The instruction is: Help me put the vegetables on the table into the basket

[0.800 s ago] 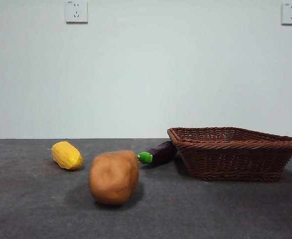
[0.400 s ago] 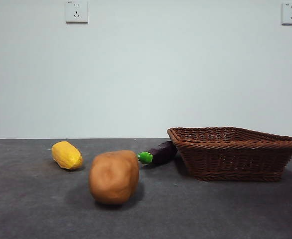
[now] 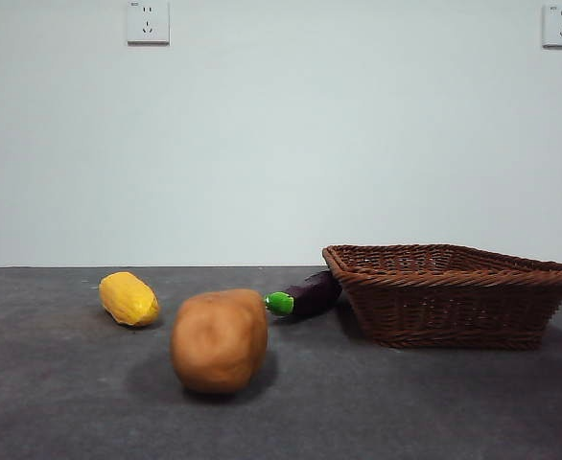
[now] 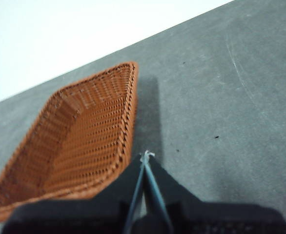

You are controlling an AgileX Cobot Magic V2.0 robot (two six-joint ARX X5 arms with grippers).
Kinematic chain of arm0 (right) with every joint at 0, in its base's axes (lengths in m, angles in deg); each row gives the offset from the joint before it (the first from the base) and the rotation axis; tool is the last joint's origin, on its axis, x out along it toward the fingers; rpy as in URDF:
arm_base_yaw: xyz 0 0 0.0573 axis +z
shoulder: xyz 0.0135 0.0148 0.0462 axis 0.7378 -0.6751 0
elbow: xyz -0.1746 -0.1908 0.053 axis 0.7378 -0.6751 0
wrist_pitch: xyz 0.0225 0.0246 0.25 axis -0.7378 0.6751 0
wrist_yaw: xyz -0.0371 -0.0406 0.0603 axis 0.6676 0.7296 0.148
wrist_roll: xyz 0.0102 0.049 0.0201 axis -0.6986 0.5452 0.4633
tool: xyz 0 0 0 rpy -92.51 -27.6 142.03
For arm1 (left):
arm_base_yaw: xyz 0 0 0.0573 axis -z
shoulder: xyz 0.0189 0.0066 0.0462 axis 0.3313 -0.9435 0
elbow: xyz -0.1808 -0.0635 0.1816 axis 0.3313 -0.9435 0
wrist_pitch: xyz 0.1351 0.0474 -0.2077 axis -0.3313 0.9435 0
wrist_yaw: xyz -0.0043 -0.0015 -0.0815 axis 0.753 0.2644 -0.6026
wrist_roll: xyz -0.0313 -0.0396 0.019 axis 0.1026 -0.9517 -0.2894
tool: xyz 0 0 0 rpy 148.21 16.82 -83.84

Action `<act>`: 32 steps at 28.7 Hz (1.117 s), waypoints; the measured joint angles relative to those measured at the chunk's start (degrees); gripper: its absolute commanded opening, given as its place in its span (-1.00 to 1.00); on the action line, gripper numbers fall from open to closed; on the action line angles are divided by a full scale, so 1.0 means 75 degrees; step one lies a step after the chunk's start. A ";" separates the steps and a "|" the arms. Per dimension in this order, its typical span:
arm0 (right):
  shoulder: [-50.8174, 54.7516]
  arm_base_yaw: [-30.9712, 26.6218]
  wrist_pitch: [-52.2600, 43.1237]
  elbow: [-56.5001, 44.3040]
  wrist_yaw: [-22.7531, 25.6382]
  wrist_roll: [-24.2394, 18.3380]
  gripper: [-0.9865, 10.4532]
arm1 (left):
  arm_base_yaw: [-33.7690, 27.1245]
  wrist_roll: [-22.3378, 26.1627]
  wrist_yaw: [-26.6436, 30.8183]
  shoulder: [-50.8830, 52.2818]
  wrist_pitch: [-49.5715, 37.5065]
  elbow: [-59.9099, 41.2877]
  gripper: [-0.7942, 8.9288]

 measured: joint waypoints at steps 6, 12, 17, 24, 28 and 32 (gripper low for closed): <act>-0.0621 0.0000 -0.0032 0.0720 0.0000 0.0224 -0.84 | 0.0000 -0.0108 -0.0012 -0.0635 -0.0114 0.0976 -0.85; -0.1900 0.0000 -0.0012 0.1568 -0.0501 0.0248 -0.84 | 0.0000 -0.0111 -0.0504 -0.1338 -0.0111 0.1953 -0.85; -0.3343 0.0000 0.0819 0.2567 -0.1236 0.0353 -0.83 | 0.0000 -0.0114 -0.1102 -0.1877 -0.0117 0.2535 -0.84; -0.5231 0.0000 0.2084 0.3926 -0.1413 0.0423 -0.83 | 0.0003 -0.0927 -0.2264 -0.2652 0.0691 0.2806 -0.84; -0.6073 0.0000 0.2751 0.4730 -0.1836 0.0437 -0.82 | 0.0003 -0.1116 -0.3057 -0.3045 0.0898 0.3013 -0.85; -0.7111 0.0000 0.3220 0.5552 -0.2454 0.0093 -0.69 | 0.0003 -0.1166 -0.3593 -0.3701 0.1507 0.3255 -0.84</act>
